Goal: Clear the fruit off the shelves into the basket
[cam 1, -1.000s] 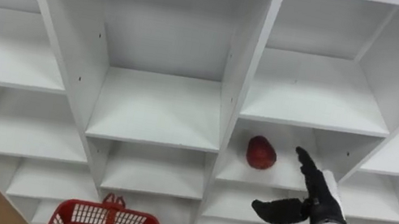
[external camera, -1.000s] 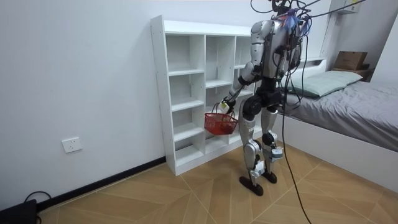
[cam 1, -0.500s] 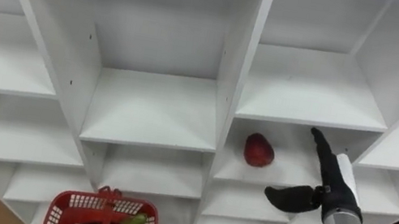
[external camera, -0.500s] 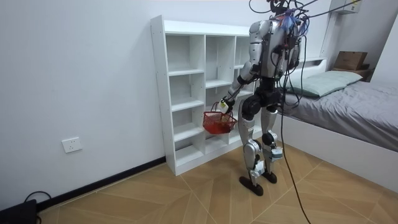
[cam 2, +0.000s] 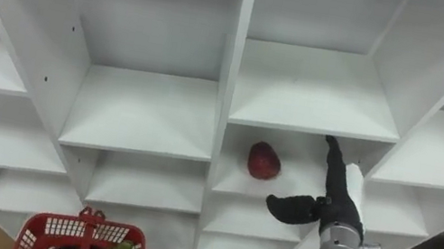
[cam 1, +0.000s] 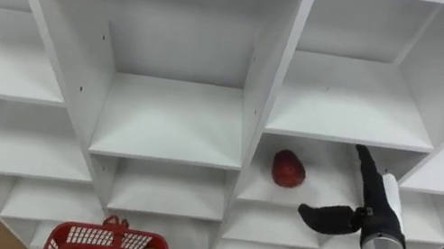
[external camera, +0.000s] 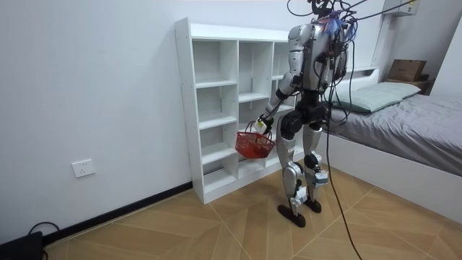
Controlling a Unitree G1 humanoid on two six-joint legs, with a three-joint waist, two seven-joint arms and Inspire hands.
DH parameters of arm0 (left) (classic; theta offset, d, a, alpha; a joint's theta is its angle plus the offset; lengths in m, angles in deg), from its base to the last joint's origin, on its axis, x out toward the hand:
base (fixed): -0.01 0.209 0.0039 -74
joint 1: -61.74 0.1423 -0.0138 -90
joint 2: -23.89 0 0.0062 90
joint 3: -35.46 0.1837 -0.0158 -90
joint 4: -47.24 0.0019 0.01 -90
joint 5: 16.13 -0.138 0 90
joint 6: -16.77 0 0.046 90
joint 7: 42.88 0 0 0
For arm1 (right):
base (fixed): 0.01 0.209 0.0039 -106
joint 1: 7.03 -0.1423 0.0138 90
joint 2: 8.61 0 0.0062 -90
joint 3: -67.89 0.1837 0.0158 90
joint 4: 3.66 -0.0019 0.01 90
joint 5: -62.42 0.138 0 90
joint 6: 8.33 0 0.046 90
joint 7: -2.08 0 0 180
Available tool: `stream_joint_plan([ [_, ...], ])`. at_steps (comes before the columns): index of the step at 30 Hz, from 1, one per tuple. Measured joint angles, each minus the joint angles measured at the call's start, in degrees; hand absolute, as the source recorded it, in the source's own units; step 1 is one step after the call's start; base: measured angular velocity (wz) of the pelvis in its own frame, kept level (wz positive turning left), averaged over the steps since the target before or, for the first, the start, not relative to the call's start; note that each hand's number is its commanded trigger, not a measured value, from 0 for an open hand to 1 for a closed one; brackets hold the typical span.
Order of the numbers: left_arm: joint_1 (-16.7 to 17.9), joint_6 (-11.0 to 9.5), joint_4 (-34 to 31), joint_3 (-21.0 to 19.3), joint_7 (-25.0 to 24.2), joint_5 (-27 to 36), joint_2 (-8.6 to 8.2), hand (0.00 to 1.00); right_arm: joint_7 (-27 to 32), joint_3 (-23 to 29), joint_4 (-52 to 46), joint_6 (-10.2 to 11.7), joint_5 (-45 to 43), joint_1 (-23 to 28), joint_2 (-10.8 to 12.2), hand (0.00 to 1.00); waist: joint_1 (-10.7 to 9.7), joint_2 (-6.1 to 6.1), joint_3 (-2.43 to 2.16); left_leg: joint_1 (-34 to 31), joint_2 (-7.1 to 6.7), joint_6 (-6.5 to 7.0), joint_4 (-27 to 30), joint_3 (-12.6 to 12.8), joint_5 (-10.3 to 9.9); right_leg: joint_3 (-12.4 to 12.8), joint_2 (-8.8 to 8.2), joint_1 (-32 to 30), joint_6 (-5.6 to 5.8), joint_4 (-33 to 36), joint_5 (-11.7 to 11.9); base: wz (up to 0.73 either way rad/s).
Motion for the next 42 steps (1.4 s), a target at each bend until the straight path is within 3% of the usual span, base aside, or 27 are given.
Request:
stream_joint_plan([
  [7,-0.15,-0.09,0.32,0.24,-0.15,0.03,0.27,1.00,2.61,-1.45,1.24,0.11,6.78,-1.73,0.09,0.00,0.13,-0.43,0.01,-2.70,-0.21,0.02,1.11,-1.64,0.02,-1.82,-0.28,-1.48,-0.01,0.00,0.00,0.13],
  [17,-0.53,-1.29,1.95,0.76,-0.20,0.05,0.33,1.00,6.22,-2.53,12.23,2.69,10.56,-9.81,0.07,0.00,0.32,-0.71,-0.13,-5.12,-0.41,0.01,2.33,-3.54,0.04,-4.34,-0.89,-2.77,-0.07,-0.05,0.04,0.10],
  [21,-2.63,-1.38,3.74,2.66,-0.54,0.69,0.58,1.00,8.32,-2.60,17.49,3.12,13.19,-13.08,0.06,0.00,1.49,-0.41,0.14,-6.38,-0.52,0.03,3.20,-3.56,0.05,-4.86,-1.15,-3.54,-0.07,0.06,0.04,0.04],
  [28,-4.08,-1.47,3.74,2.93,-1.39,0.70,0.60,1.00,11.57,-3.64,18.44,3.70,15.07,-14.24,0.00,0.00,1.62,-0.25,0.18,-8.86,-0.50,0.01,4.15,-4.41,0.06,-6.24,-1.25,-5.30,-0.26,0.44,0.17,0.08],
  [42,-5.83,-1.14,5.80,3.03,-1.81,0.63,0.62,1.00,17.37,-3.66,26.69,3.78,17.65,-21.94,-1.91,0.00,1.86,-0.28,0.21,-13.79,-0.54,-0.03,5.18,-4.95,0.33,-6.64,-1.35,-10.05,-0.35,1.17,0.22,0.01],
])
